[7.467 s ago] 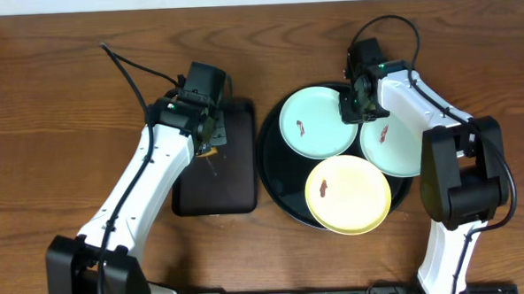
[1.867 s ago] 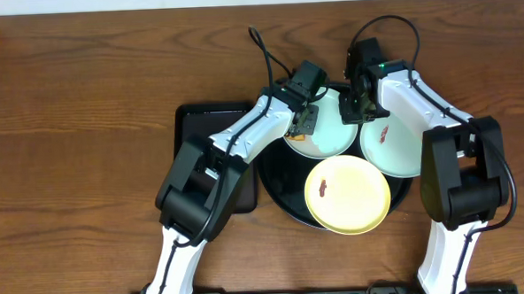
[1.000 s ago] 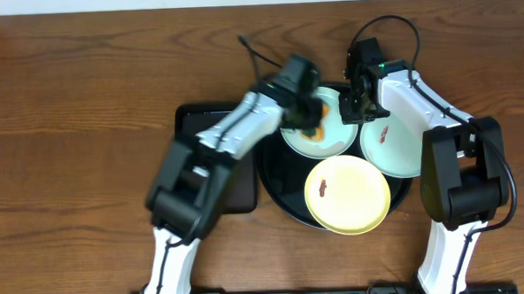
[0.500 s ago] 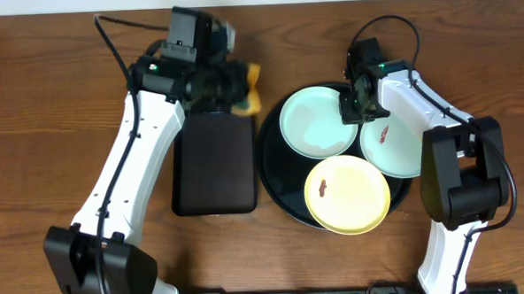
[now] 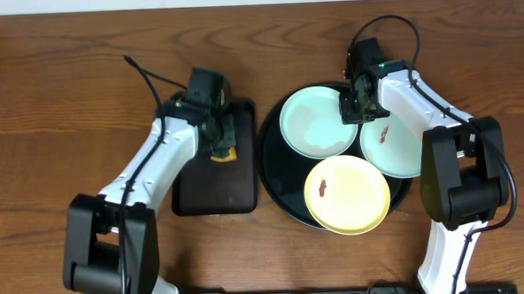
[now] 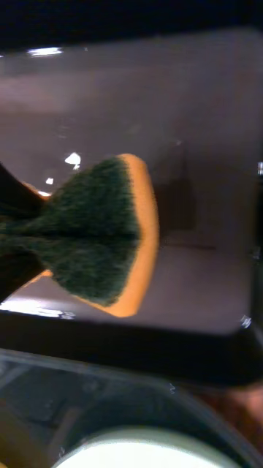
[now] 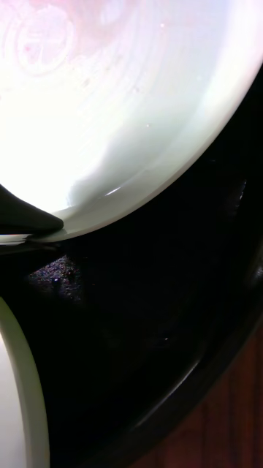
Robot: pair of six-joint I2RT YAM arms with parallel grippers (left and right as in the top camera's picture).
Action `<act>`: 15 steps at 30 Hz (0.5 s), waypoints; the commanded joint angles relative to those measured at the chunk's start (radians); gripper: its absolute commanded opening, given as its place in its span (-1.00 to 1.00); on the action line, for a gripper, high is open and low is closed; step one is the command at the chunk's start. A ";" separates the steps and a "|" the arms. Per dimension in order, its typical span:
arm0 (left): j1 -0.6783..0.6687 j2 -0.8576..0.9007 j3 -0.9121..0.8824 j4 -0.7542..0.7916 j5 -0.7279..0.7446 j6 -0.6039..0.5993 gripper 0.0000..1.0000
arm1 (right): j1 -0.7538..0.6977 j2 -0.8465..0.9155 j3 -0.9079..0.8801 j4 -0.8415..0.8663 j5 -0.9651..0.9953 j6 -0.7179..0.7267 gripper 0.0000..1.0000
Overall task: Clean dirty plates on tray and stack at the side
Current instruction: 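Return the sponge with the left gripper onto the small tray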
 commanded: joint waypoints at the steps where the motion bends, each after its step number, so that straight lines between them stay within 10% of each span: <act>1: 0.002 0.008 -0.067 0.075 -0.028 0.016 -0.70 | 0.003 0.001 0.002 -0.007 0.006 -0.005 -0.98; 5: 0.002 0.008 -0.109 0.135 -0.042 0.016 -0.68 | 0.004 0.001 0.002 -0.007 0.006 -0.005 -0.97; 8: 0.002 0.008 -0.112 0.129 -0.063 0.016 0.23 | 0.004 0.001 0.002 -0.007 0.006 -0.005 -0.95; 15: 0.002 0.008 -0.112 0.122 -0.061 0.016 0.60 | 0.003 0.001 0.001 -0.006 0.006 -0.005 -0.70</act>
